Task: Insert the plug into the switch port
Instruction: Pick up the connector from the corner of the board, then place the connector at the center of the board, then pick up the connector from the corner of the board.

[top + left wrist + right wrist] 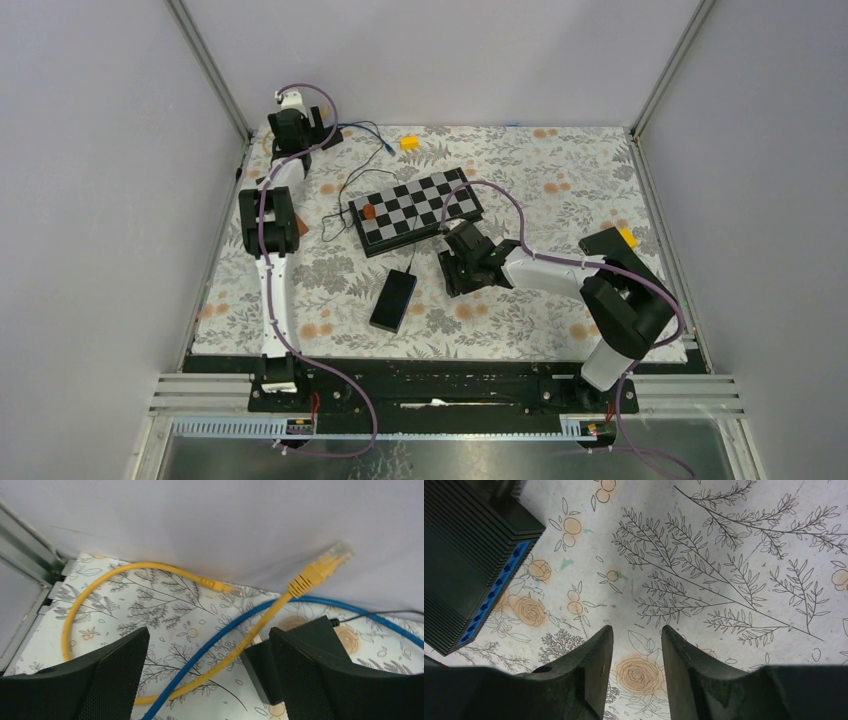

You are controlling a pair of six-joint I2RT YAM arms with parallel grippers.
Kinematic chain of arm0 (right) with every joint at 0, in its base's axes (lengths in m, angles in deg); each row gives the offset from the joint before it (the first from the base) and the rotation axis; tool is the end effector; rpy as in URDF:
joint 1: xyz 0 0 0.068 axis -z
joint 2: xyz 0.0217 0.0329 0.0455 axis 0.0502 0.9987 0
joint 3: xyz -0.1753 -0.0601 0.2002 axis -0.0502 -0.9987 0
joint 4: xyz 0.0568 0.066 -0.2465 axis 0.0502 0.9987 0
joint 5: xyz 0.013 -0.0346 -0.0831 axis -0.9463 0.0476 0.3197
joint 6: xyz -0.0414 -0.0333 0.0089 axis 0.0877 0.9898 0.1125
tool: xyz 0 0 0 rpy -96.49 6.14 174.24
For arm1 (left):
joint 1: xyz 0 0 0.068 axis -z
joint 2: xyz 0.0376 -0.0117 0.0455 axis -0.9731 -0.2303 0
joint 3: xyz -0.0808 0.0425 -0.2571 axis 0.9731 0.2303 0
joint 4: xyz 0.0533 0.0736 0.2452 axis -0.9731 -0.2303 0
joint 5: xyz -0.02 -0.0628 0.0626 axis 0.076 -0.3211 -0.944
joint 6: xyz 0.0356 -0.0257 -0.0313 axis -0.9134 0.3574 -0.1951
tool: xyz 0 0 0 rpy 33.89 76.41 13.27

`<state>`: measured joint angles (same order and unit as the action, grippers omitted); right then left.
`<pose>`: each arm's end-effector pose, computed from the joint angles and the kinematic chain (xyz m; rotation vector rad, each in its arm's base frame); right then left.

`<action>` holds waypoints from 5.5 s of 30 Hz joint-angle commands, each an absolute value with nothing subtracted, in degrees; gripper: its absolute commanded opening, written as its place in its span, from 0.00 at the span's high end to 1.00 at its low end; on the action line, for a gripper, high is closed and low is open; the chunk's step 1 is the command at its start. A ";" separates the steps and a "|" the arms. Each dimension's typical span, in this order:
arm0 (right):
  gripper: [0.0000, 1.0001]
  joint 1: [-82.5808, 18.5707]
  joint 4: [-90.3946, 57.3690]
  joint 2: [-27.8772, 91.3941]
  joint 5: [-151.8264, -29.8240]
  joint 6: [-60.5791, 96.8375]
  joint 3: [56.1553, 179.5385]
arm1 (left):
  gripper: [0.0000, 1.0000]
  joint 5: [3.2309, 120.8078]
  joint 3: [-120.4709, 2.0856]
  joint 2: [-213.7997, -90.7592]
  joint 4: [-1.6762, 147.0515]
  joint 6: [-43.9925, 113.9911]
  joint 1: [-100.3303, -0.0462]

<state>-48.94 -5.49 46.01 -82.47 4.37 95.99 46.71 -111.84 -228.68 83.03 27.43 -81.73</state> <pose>0.2317 0.2398 0.1710 -0.5595 2.4986 0.4549 0.6014 0.0574 0.1530 -0.2303 1.8099 0.1248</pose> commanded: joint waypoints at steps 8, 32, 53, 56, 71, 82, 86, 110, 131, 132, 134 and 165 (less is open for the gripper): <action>0.52 -48.05 -2.28 47.09 -83.06 6.36 98.89 | 0.12 52.17 -120.17 -230.44 76.21 16.04 -80.81; 0.53 -46.77 2.09 52.94 -84.69 8.50 102.51 | 0.17 46.19 -125.59 -237.94 80.40 1.52 -80.63; 0.58 -46.48 2.12 49.99 -85.41 8.72 103.30 | 1.00 34.72 -99.04 -220.86 99.63 -9.01 -72.88; 0.58 -46.48 1.78 46.41 -84.71 8.62 102.07 | 1.00 31.99 -94.89 -215.68 99.19 -8.80 -71.28; 0.57 -46.45 -2.35 27.58 -81.51 6.88 93.60 | 1.00 19.39 -74.06 -187.35 81.09 4.22 -57.45; 0.54 -46.45 -3.24 20.25 -77.70 5.82 90.94 | 1.00 17.93 -81.04 -177.42 61.25 11.92 -49.77; 0.52 -46.41 -2.70 17.79 -74.32 4.72 91.38 | 1.00 17.52 -84.65 -175.30 58.61 11.94 -46.15; 0.47 -46.38 1.67 -6.72 -47.43 8.68 98.24 | 1.00 54.15 -91.83 -186.81 72.28 43.96 -30.06; 0.42 -46.39 2.14 -4.46 -51.95 8.23 94.52 | 0.06 50.77 -87.49 -186.47 59.92 46.01 -50.11; 0.42 -46.38 2.14 -3.89 -52.58 8.31 94.51 | 0.06 50.23 -86.35 -185.93 58.70 46.07 -52.58; 0.41 -46.39 2.10 -2.95 -53.85 8.16 94.64 | 0.07 48.82 -83.15 -184.73 57.42 46.18 -55.89; 0.41 -46.38 1.78 3.11 -64.45 7.58 94.06 | 0.10 44.65 -76.98 -196.43 58.21 34.82 -84.13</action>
